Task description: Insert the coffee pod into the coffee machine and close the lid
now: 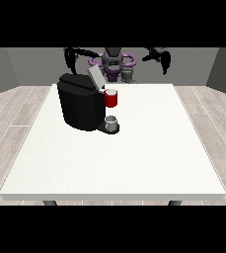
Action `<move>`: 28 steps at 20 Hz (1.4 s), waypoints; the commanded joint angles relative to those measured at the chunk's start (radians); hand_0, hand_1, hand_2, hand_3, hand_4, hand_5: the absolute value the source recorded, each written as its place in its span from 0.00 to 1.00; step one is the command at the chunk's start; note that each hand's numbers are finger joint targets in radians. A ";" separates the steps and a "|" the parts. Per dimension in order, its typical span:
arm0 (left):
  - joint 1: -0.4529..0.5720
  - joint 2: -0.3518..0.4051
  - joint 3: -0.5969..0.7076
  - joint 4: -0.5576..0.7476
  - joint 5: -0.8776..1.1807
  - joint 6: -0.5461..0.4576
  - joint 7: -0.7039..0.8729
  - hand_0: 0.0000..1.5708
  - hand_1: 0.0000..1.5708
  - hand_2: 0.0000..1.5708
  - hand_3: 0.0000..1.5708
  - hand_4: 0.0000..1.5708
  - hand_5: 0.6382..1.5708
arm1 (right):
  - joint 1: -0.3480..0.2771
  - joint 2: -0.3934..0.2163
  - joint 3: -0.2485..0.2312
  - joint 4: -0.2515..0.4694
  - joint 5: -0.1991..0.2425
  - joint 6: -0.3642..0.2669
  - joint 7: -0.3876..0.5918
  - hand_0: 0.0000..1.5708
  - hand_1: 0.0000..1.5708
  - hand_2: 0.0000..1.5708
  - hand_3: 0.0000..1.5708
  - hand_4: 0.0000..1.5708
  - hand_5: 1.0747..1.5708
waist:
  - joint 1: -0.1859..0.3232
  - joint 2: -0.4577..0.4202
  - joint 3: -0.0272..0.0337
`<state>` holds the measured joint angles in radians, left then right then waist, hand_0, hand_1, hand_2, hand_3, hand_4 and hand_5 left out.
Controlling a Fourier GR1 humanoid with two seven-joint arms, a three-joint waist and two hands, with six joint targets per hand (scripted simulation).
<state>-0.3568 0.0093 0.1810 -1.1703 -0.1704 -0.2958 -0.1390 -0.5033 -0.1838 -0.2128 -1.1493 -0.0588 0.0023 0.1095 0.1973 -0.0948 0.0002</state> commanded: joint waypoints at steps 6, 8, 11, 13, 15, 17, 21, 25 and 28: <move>0.110 0.002 -0.048 -0.179 0.021 0.030 0.009 0.00 0.00 0.00 0.00 0.24 1.00 | -0.069 0.031 0.057 0.068 0.022 0.000 -0.032 0.00 0.00 0.00 0.00 0.00 1.00 | -0.022 0.073 -0.0001; 0.057 -0.008 -0.055 -0.211 0.023 0.061 0.079 0.00 0.00 0.00 0.00 0.23 1.00 | -0.134 -0.023 0.018 0.114 -0.008 0.040 -0.018 0.00 0.00 0.00 0.00 0.00 1.00 | -0.012 0.107 0.0001; 0.089 0.068 0.017 -0.181 0.067 0.029 0.034 0.00 0.00 0.00 0.00 0.23 1.00 | -0.106 0.057 0.099 0.069 0.043 -0.007 -0.038 0.00 0.00 0.00 0.00 0.00 1.00 | -0.062 0.105 -0.0003; 0.156 0.045 -0.034 -0.238 0.039 0.032 0.009 0.00 0.00 0.00 0.00 0.20 1.00 | -0.098 -0.006 0.063 0.125 0.021 0.065 -0.089 0.00 0.00 0.00 0.00 0.00 1.00 | -0.029 0.125 -0.0001; 0.133 0.054 -0.032 -0.273 0.051 0.046 0.090 0.00 0.00 0.00 0.00 0.21 1.00 | -0.142 0.002 0.065 0.130 0.013 0.060 -0.055 0.00 0.00 0.00 0.00 0.00 1.00 | -0.041 0.107 -0.0001; 0.112 0.116 0.023 -0.226 0.079 0.014 0.049 0.00 0.00 0.00 0.00 0.19 1.00 | -0.171 0.021 0.091 0.121 0.042 0.027 -0.036 0.00 0.00 0.00 0.00 0.00 1.00 | -0.050 0.137 -0.0003; 0.103 0.086 -0.003 -0.210 0.059 0.065 0.040 0.00 0.00 0.00 0.00 0.22 1.00 | -0.232 0.037 0.103 0.137 0.054 0.008 -0.020 0.00 0.00 0.00 0.00 0.13 1.00 | -0.059 0.158 -0.0003; 0.131 0.076 -0.043 -0.270 0.077 0.021 0.071 0.00 0.00 0.00 0.00 0.23 1.00 | -0.288 -0.019 0.082 0.174 0.057 0.041 -0.050 0.00 0.00 0.00 0.00 0.14 1.00 | 0.004 0.171 -0.0001; 0.155 0.076 -0.063 -0.281 0.058 0.023 0.090 0.00 0.00 0.00 0.00 0.24 1.00 | -0.272 0.007 0.134 0.170 0.101 0.028 -0.029 0.00 0.00 0.00 0.00 0.08 1.00 | 0.010 0.127 -0.0001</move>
<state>-0.2336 0.0915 0.1504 -1.4195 -0.1087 -0.2554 -0.0821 -0.7572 -0.1873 -0.1209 -0.9884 0.0100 0.0161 0.0898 0.1719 0.0658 0.0030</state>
